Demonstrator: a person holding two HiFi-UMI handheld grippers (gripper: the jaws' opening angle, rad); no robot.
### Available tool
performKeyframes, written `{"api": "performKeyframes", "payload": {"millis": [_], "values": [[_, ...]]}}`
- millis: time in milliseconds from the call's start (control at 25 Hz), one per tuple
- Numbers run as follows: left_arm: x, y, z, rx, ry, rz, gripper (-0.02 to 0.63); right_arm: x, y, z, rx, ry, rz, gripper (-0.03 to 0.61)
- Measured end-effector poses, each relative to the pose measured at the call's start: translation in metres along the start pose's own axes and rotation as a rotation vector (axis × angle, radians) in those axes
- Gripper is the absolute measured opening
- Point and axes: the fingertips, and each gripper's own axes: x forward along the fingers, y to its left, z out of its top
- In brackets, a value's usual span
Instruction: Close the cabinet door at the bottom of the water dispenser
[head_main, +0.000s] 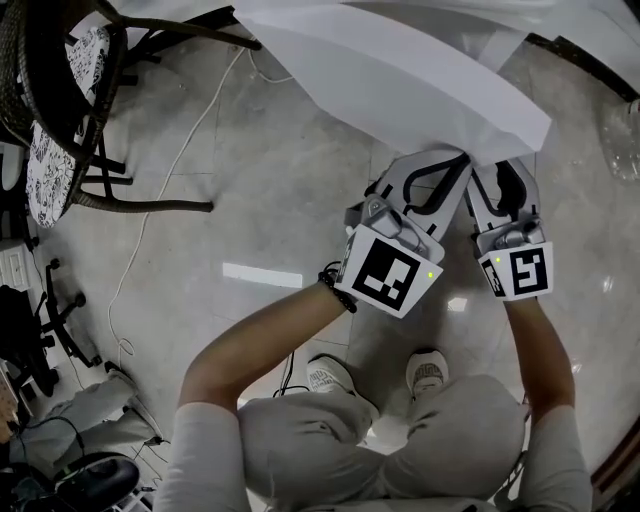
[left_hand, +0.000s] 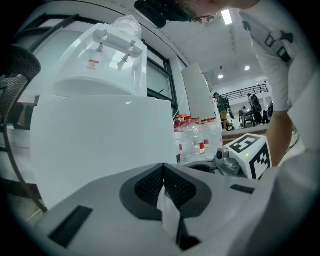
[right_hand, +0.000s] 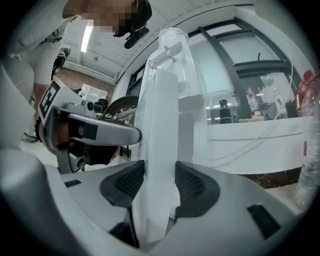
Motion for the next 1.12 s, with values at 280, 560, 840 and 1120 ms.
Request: {"api": "performKeyframes", "payload": {"millis": [280, 560, 840, 1120], "values": [[-0.004, 0.002, 0.008, -0.001, -0.013, 0.015, 0.008, 0.005, -0.017, 0.0, -0.017, -0.003, -0.019, 0.196], [0.0, 0.008, 0.008, -0.018, -0.025, 0.023, 0.008, 0.018, -0.046, 0.002, -0.005, -0.011, -0.135, 0.152], [-0.001, 0.015, 0.007, -0.024, -0.021, 0.047, 0.008, 0.029, -0.064, 0.001, -0.002, -0.019, -0.166, 0.138], [-0.007, 0.02, 0.007, -0.015, -0.018, 0.053, 0.008, 0.047, -0.081, 0.0, 0.012, -0.023, -0.198, 0.13]]}}
